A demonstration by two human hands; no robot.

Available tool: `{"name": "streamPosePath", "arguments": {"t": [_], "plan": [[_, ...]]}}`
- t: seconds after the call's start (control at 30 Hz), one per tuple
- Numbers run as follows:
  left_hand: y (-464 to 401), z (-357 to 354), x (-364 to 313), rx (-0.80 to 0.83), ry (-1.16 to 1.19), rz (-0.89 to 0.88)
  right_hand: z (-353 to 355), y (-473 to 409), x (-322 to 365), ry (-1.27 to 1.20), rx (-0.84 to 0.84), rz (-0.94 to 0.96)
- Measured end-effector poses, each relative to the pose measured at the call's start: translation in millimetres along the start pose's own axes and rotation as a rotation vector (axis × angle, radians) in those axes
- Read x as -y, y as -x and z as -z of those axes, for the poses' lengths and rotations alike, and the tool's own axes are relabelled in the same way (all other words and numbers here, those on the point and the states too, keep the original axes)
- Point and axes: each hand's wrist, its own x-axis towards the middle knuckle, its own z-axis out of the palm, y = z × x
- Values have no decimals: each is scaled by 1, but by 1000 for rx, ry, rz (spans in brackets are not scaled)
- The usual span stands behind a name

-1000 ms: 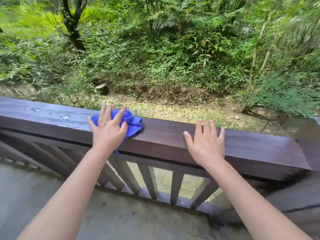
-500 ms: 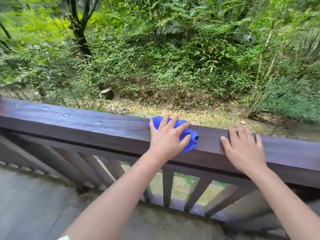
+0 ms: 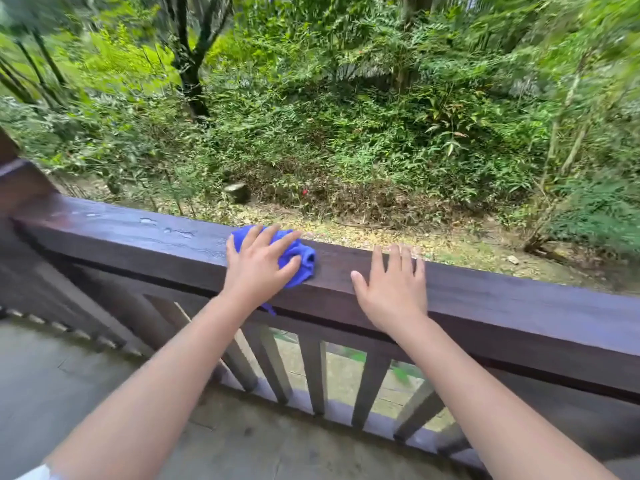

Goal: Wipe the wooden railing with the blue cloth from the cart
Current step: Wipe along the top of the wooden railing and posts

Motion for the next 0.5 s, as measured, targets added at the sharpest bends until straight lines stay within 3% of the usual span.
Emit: {"name": "streamPosePath", "arguments": {"t": [0.1, 0.23, 0.4, 0.5], "plan": [[-10, 12, 35, 41, 8, 217, -6, -5, 25, 4, 14, 36], [-15, 11, 3, 68, 126, 381, -11, -8, 39, 2, 15, 38], [18, -2, -28, -40, 62, 22, -11, -12, 44, -1, -6, 79], [15, 3, -7, 3, 54, -125, -10, -14, 41, -25, -30, 94]]}}
